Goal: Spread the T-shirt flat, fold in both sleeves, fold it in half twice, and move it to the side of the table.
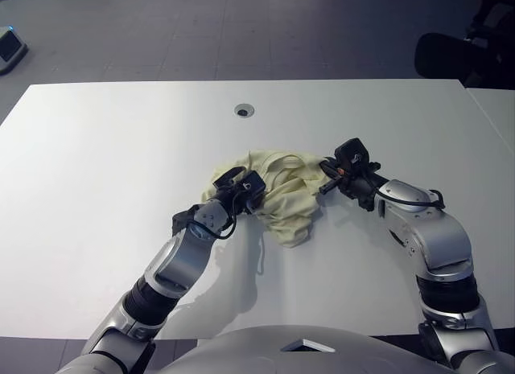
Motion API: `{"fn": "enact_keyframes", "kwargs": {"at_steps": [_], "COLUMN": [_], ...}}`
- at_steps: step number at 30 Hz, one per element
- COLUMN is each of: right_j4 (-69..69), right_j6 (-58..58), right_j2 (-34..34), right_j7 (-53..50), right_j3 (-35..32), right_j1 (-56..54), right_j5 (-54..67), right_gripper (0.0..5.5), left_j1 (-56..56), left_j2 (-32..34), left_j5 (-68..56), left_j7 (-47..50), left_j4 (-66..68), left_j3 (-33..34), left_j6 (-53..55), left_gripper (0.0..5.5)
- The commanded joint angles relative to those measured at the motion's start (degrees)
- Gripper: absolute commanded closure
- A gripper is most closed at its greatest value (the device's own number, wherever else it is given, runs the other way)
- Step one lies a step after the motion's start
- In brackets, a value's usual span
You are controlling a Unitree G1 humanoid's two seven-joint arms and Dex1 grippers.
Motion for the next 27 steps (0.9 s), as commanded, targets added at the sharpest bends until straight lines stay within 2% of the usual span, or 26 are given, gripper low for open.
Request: {"fn": "enact_keyframes", "kwargs": {"at_steps": [1,18,23,27], "right_j4": [-0.43,-0.21,-0.25,-0.26], "right_j6": [0.24,-0.04,-0.13,-0.10], "right_j2": [-0.51,-0.53,-0.58,-0.72], "right_j7": [-0.15,-0.07,0.02,0.49], "right_j3": [0.07,0.04,0.22,-0.24], "right_j1": [-0.03,-0.15,-0.26,-1.14], "right_j5": [-0.14,-0.26,-0.32,0.11], "right_gripper": [5.50,5.50,5.50,5.50], "left_j1": [0.43,0.36,0.51,-1.62], "left_j2": [0.88,1.48,1.07,-1.24], "left_j5": [-0.30,0.24,-0.06,-3.59], "left_j7": [-2.41,-4.65,-4.32,-4.99], "left_j4": [-1.85,-1.63,-1.63,-3.77], "left_j3": [-1.36,-2.59,-2.04,3.46], "left_j6": [0.96,1.65,1.43,3.49], "left_gripper": [2.61,5.41,5.48,5.48]}}
